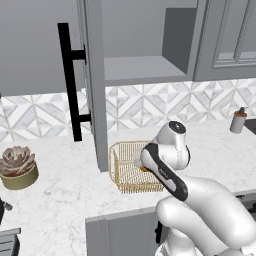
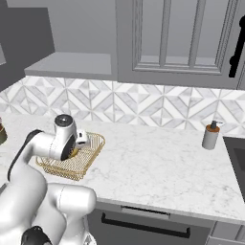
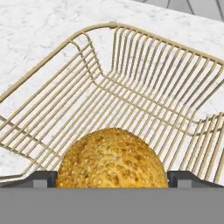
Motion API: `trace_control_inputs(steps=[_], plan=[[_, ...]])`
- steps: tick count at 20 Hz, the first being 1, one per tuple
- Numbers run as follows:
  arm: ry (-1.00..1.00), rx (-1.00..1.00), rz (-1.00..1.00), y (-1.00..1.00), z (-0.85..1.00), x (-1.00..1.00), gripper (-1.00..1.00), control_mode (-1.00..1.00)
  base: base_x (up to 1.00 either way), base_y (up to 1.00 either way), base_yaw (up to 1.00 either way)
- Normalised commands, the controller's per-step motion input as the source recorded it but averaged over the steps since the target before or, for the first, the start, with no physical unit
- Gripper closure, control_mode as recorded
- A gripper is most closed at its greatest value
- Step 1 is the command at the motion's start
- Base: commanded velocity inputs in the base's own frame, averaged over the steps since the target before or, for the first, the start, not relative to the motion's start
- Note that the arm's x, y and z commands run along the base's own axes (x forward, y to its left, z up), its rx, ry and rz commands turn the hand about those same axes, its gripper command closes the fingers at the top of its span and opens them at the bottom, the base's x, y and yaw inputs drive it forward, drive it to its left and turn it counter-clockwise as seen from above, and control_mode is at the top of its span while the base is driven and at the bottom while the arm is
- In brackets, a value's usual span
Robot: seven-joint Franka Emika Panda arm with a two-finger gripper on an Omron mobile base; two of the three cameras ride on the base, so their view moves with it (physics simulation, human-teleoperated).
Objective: Open the cabinet, pick up the bread from the cabinet and place it in the basket. Then move the basket to the dining counter.
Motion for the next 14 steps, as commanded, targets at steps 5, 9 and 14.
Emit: trace_control_inputs(steps=[5, 9, 14], plan=[[0.18, -0.07, 0.0, 0.0, -0.37, 0.37, 1.0, -1.0, 0.0, 0.0, 0.0], [0.21, -0.03, 0.0, 0.19, -0.08, 0.14, 1.0, -1.0, 0.0, 0.0, 0.0], [0.15, 0.0, 0.0, 0.19, -0.08, 0.21, 1.0, -1.0, 0.0, 0.0, 0.0]])
